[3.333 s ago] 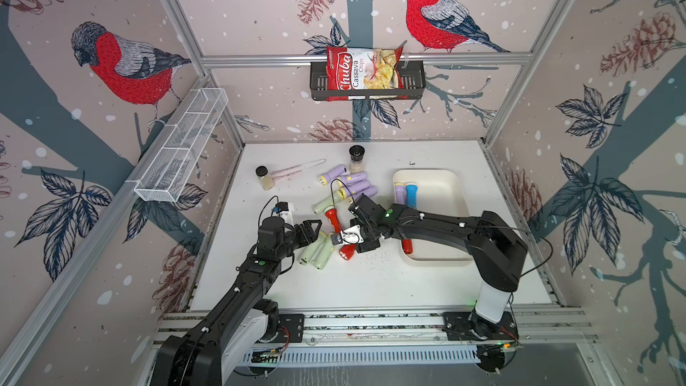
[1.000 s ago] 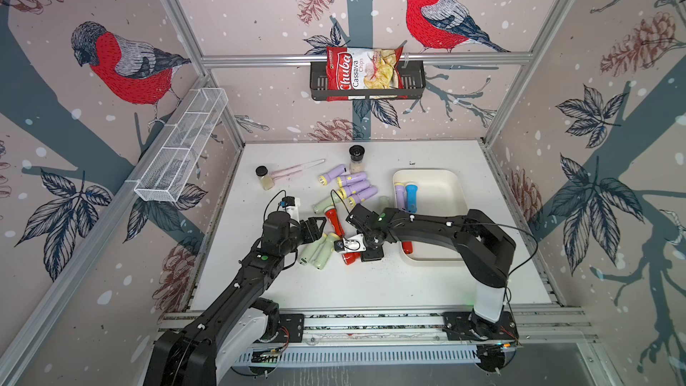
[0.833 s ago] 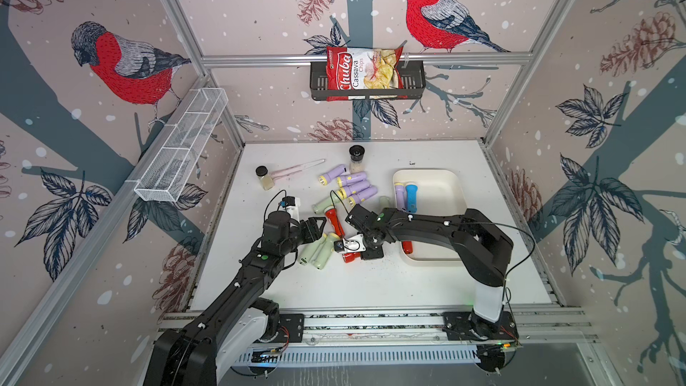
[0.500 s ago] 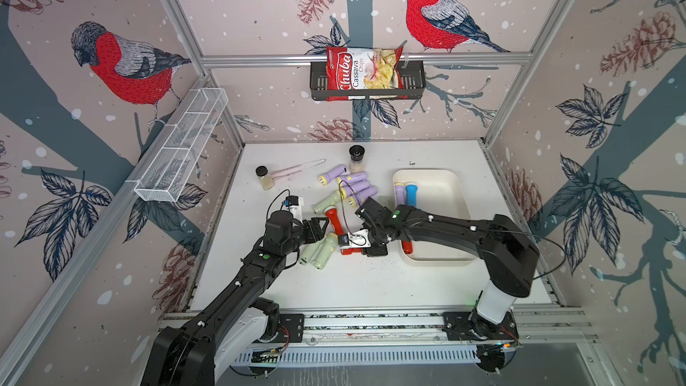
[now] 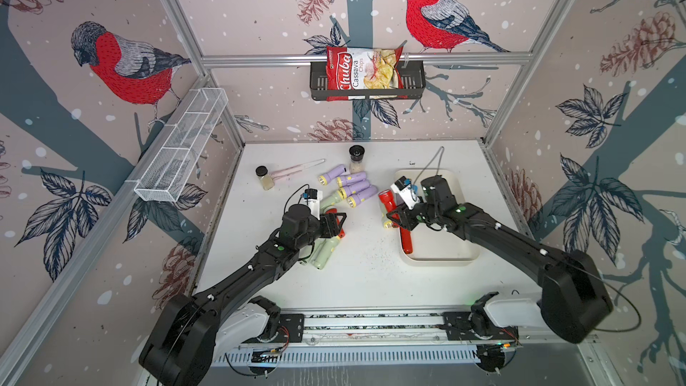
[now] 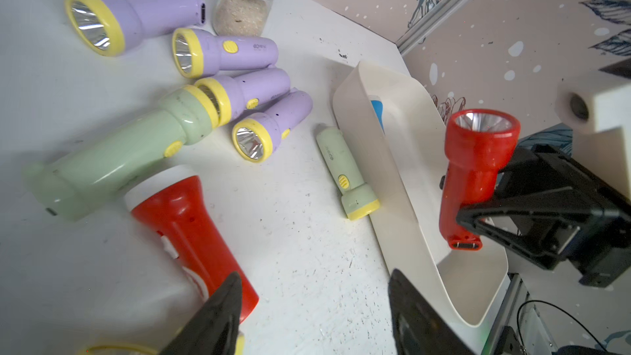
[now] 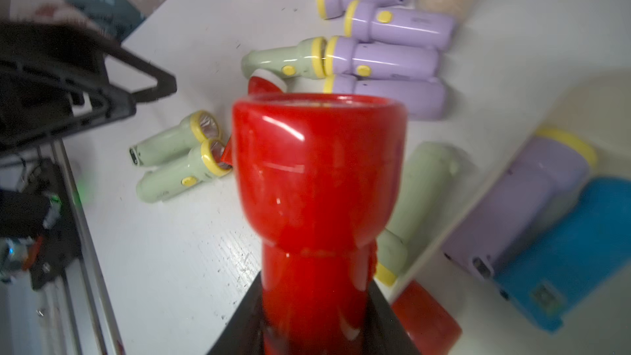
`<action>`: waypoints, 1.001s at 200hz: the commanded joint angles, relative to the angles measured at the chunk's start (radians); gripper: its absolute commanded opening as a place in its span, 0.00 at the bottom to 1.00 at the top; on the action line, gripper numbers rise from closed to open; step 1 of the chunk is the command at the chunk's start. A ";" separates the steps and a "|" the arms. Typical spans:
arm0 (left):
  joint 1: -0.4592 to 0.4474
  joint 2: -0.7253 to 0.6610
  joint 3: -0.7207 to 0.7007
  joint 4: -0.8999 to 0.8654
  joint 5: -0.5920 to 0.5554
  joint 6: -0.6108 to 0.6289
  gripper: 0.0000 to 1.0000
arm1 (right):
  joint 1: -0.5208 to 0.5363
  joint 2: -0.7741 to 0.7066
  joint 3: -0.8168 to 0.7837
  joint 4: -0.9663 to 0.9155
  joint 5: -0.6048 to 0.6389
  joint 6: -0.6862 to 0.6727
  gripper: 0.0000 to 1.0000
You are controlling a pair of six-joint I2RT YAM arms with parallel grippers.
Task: Put the flashlights into the storage boxes
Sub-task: Pick up the flashlight from the center of the board, then place the flashlight at the storage box.
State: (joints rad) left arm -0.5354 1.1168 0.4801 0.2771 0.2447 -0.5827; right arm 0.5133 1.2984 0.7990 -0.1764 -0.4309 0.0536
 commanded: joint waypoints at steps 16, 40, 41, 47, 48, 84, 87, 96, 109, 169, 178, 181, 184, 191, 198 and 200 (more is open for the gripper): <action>-0.113 0.137 0.082 0.119 -0.024 0.028 0.67 | -0.152 -0.034 -0.102 0.049 -0.117 0.266 0.32; -0.179 0.245 0.147 0.133 -0.010 0.039 0.67 | -0.225 -0.011 -0.154 0.023 -0.126 0.290 0.32; -0.182 0.248 0.150 0.133 -0.010 0.039 0.67 | -0.227 -0.010 -0.155 0.023 -0.126 0.291 0.32; -0.191 0.267 0.162 0.136 -0.010 0.041 0.67 | -0.239 -0.007 -0.164 0.020 -0.127 0.293 0.33; -0.193 0.270 0.164 0.137 -0.010 0.041 0.67 | -0.240 -0.007 -0.165 0.019 -0.127 0.293 0.33; -0.209 0.328 0.183 0.177 0.004 0.024 0.67 | -0.282 0.017 -0.187 -0.011 -0.134 0.280 0.36; -0.208 0.329 0.185 0.178 0.005 0.024 0.67 | -0.282 0.021 -0.187 -0.013 -0.134 0.277 0.36; -0.208 0.334 0.188 0.174 0.003 0.024 0.67 | -0.289 0.037 -0.187 -0.015 -0.134 0.275 0.37; -0.210 0.333 0.192 0.167 0.001 0.028 0.67 | -0.293 0.063 -0.187 -0.015 -0.138 0.273 0.37; -0.210 0.331 0.200 0.148 -0.013 0.035 0.67 | -0.292 0.133 -0.172 -0.049 -0.166 0.242 0.42; -0.210 0.331 0.200 0.147 -0.014 0.037 0.67 | -0.291 0.130 -0.172 -0.054 -0.168 0.240 0.44; -0.211 0.331 0.200 0.148 -0.015 0.037 0.68 | -0.291 0.129 -0.173 -0.055 -0.169 0.242 0.45; -0.210 0.331 0.200 0.146 -0.015 0.038 0.67 | -0.289 0.127 -0.172 -0.055 -0.170 0.241 0.47; -0.209 0.331 0.202 0.145 -0.014 0.038 0.67 | -0.286 0.123 -0.172 -0.056 -0.169 0.243 0.51; -0.210 0.330 0.203 0.143 -0.015 0.037 0.67 | -0.285 0.120 -0.170 -0.058 -0.165 0.245 0.56; -0.210 0.330 0.201 0.143 -0.015 0.038 0.67 | -0.284 0.119 -0.170 -0.060 -0.163 0.245 0.56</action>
State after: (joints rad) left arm -0.7437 1.4483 0.6731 0.3916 0.2348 -0.5571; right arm 0.2230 1.4277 0.6212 -0.2192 -0.5797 0.3126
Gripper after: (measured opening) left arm 0.676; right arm 0.511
